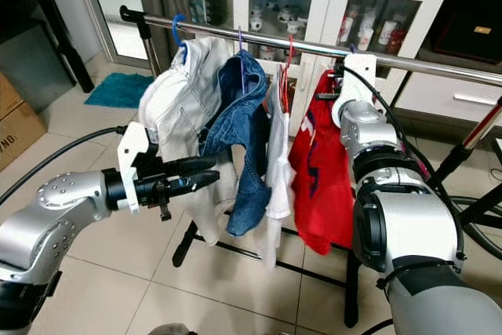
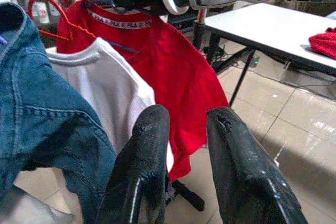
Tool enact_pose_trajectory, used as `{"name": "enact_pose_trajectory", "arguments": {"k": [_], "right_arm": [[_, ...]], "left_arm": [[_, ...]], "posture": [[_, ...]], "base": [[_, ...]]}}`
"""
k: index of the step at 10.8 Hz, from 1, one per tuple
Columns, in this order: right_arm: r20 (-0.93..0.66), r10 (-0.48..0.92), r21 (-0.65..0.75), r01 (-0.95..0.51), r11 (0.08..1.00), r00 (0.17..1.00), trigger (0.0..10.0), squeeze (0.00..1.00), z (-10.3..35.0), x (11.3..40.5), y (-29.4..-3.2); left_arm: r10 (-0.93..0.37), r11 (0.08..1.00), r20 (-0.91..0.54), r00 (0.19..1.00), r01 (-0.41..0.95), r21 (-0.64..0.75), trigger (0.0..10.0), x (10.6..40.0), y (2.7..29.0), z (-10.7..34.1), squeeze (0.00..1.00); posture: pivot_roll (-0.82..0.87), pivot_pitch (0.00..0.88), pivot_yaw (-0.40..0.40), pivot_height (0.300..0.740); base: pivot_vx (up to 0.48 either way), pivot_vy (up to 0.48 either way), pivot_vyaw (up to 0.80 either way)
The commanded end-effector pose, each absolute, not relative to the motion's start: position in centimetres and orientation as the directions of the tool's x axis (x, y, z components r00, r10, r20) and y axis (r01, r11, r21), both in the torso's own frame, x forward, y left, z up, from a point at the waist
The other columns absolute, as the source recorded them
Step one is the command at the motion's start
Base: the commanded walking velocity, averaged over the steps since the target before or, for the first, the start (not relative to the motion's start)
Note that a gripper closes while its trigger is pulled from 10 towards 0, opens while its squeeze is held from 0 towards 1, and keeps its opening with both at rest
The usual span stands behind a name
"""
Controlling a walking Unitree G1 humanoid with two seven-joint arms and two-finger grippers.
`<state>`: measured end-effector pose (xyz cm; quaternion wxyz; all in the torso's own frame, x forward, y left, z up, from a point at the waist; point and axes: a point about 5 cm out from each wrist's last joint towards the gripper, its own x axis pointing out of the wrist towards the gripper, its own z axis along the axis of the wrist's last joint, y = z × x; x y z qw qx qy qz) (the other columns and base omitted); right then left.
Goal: Hang hanger
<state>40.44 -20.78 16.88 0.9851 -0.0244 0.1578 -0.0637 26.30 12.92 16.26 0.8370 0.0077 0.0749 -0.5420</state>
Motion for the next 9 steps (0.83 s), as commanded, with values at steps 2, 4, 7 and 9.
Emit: {"name": "enact_pose_trajectory", "arguments": {"k": [2, 4, 7, 9], "right_arm": [[-0.326, -0.09, -0.002, 0.095, 0.995, 0.941, 10.0, 1.0, 15.7, 40.1, -20.5], [-0.185, 0.022, -0.015, -0.026, 1.0, 0.982, 10.0, 1.0, 17.4, 40.5, -20.2], [-0.058, 0.171, 0.067, -0.167, 0.984, 0.984, 10.0, 1.0, 17.8, 38.1, -20.5], [-0.008, 0.201, 0.09, -0.2, 0.976, 0.98, 10.0, 1.0, 16.7, 33.3, -19.9]], "left_arm": [[-0.897, 0.43, -0.138, 0.42, 0.901, -0.054, 10.0, 26.0, 13.0, 16.5, 0.0], [-0.857, 0.508, -0.101, 0.506, 0.861, -0.001, 10.0, 26.5, 13.1, 16.6, 0.0], [-0.755, 0.646, -0.114, 0.646, 0.762, 0.042, 10.0, 27.4, 14.3, 15.7, 0.65], [-0.644, 0.758, -0.123, 0.756, 0.651, 0.031, 10.0, 28.0, 15.0, 15.1, 1.0]], "posture": [[0.08, 0.0, -0.005, 0.74], [0.07, 0.0, -0.012, 0.74], [0.05, 0.0, 0.018, 0.74], [0.04, 0.0, 0.051, 0.74]], "base": [[0.0, 0.0, 0.0], [0.0, 0.0, 0.0], [0.0, 0.0, 0.0], [0.0, 0.0, 0.0]]}}
